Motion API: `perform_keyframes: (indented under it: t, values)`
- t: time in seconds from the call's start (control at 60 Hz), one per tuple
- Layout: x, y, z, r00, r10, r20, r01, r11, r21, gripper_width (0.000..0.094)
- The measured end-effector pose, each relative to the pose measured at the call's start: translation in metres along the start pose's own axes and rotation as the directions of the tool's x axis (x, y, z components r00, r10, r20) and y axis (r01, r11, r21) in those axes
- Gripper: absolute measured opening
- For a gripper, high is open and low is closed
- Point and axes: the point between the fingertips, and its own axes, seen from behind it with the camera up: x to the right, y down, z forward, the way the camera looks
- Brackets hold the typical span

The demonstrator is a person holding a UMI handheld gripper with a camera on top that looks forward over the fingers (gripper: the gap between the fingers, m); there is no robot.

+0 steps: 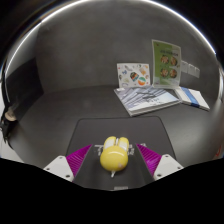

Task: Arrange mouse

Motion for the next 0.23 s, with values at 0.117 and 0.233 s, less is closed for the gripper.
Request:
perform_keyframes:
  t: [0.117,0.233]
  values:
    - [-0.002,0.008,-0.046,0.999,-0.01,0.037,0.01,1.0,0.009,0.0852]
    - [0.018,0.027,-0.088,0.999,-0.018,0.049,0.017,1.0,0.008,0.0853]
